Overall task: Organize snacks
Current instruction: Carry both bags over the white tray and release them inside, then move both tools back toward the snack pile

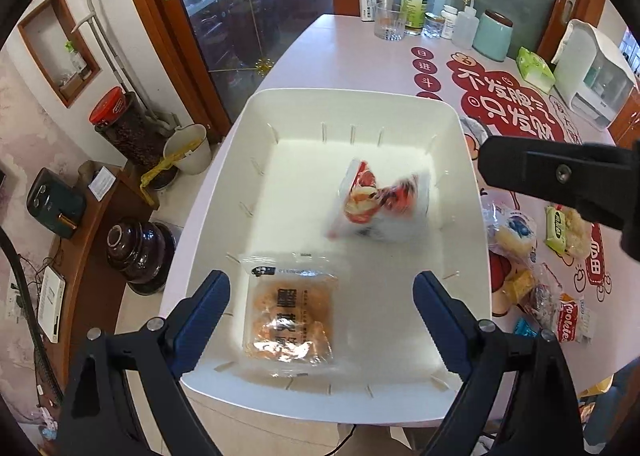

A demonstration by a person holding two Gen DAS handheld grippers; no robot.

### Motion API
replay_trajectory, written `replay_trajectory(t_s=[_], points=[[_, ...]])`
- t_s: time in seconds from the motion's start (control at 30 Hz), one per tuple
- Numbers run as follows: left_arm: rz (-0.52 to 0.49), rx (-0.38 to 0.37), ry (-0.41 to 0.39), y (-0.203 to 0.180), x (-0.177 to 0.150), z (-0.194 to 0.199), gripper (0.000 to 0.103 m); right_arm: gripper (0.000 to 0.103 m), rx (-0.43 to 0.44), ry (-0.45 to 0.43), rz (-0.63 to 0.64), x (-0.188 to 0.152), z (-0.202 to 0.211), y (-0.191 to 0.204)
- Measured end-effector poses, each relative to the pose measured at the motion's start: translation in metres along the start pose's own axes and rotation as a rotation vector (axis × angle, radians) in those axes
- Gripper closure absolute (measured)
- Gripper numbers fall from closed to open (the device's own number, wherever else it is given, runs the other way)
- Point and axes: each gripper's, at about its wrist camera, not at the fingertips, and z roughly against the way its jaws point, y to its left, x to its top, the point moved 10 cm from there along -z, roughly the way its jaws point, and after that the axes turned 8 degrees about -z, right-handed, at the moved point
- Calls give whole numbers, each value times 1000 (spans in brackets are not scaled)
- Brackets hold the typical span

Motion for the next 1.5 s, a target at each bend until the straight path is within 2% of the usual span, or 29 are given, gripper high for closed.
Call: replay_trajectory(t_s=[0.4, 0.7, 1.07, 1.27, 1.5], points=[[-93, -48, 22, -37, 1, -2, 11, 34, -33, -26, -24, -9, 21, -31], [-142, -79, 6, -62, 12, 2, 11, 34, -80, -51, -57, -14, 38, -57], [-195, -97, -17, -87, 32, 5, 11, 34, -133, -150, -61, -9, 69, -88], [-253, -109, -35, -115, 52, 8, 11, 34, -178, -176, -131, -14, 85, -134], [-326, -140, -56, -160, 86, 9, 11, 34, -256, -233, -279, -18, 115, -214]])
